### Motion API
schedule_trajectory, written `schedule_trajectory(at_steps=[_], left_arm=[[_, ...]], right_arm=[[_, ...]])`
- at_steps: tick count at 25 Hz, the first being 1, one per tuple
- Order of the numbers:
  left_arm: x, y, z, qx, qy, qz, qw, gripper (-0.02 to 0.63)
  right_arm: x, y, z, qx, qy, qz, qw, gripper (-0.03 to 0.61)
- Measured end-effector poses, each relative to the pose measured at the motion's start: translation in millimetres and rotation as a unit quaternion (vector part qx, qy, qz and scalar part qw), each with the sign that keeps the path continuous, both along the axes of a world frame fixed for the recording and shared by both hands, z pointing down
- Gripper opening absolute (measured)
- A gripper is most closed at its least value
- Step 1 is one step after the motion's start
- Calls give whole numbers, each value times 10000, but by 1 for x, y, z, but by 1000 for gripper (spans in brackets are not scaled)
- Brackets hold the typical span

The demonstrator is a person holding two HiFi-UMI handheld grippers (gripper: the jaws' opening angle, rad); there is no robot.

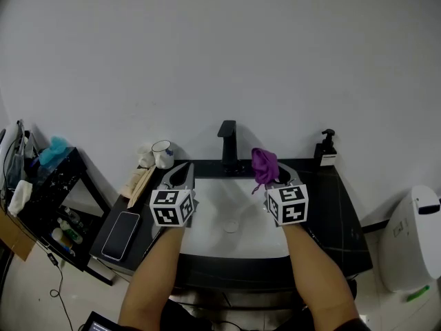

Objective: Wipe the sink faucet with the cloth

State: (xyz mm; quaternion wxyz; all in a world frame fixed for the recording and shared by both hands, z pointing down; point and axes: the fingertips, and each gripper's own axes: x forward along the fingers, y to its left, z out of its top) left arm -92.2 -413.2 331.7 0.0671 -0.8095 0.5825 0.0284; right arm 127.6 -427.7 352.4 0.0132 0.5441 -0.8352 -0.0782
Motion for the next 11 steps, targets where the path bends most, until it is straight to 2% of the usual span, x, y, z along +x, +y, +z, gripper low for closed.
schedule_trajectory(at_steps=[11], left_arm=[[-1,1,0,3,-20,-22,10000,18]], right_arm=[[-3,1,1,33,83,-26,10000,67]])
